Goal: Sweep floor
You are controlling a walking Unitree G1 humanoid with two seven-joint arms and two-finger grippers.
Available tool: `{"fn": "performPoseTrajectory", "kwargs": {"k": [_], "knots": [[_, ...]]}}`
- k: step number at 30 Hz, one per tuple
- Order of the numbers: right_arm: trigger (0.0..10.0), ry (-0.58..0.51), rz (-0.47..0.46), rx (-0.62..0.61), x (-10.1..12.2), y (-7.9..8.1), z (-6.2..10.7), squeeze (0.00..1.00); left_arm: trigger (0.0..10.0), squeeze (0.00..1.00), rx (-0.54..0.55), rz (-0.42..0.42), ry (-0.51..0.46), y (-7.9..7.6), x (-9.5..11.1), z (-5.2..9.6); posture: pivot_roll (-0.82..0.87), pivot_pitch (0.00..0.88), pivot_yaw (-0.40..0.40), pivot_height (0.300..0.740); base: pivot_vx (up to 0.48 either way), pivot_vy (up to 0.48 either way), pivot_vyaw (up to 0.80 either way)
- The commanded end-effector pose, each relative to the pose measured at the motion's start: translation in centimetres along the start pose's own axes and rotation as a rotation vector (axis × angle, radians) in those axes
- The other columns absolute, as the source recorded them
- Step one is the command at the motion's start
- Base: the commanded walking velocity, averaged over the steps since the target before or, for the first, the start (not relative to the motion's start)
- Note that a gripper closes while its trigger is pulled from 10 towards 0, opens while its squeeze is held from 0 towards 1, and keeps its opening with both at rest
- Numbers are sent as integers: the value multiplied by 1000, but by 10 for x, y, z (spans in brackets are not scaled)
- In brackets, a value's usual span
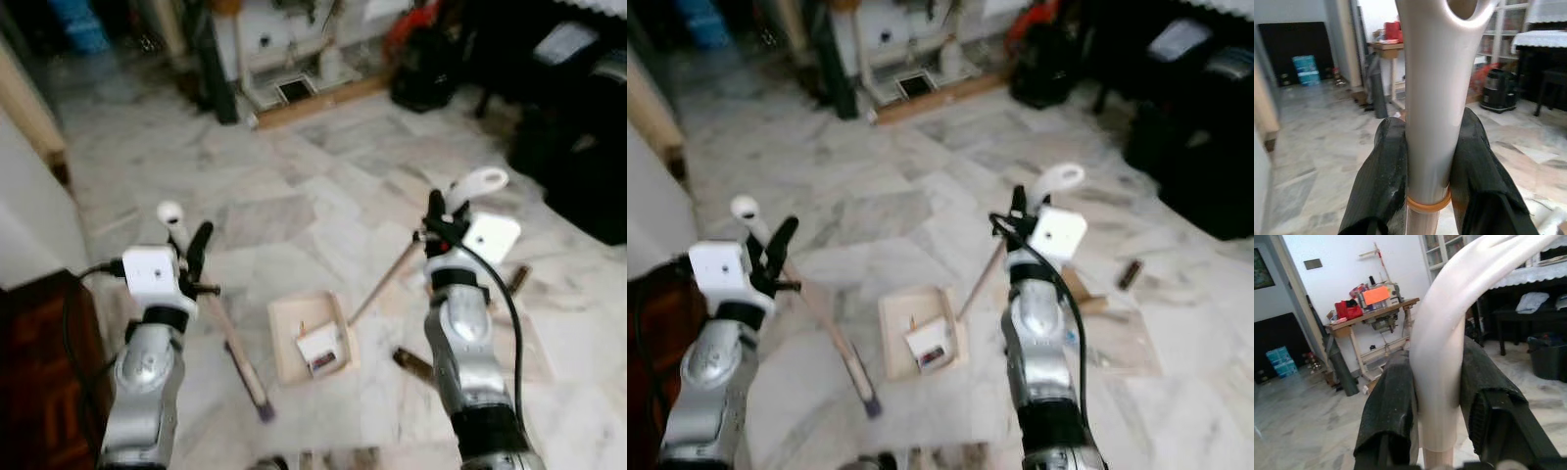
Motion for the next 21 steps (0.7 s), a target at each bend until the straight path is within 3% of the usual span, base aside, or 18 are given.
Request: {"fn": "performPoseTrajectory", "kwargs": {"k": [1,21], "knots": [[10000,-63,-16,32,16,12,-5,0,10000,0,4,-6,-49,3,12,0,-44,52,28,740,0,0,800],[10000,-53,14,38,16,10,-9,0,10000,0,18,14,-28,0,8,2,-44,102,8,740,0,0,800]]}}
Point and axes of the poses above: a point about 5 cm out from each wrist's last joint towards the gripper, its own z axis pointing back from the gripper into the wrist, its own x axis along the axis of the wrist's last joint, y = z × x, the point moved 4 cm from there along -z, pointing out of the wrist towards the gripper, and after that the axes turned 8 degrees about -z, right-handed, at the moved point
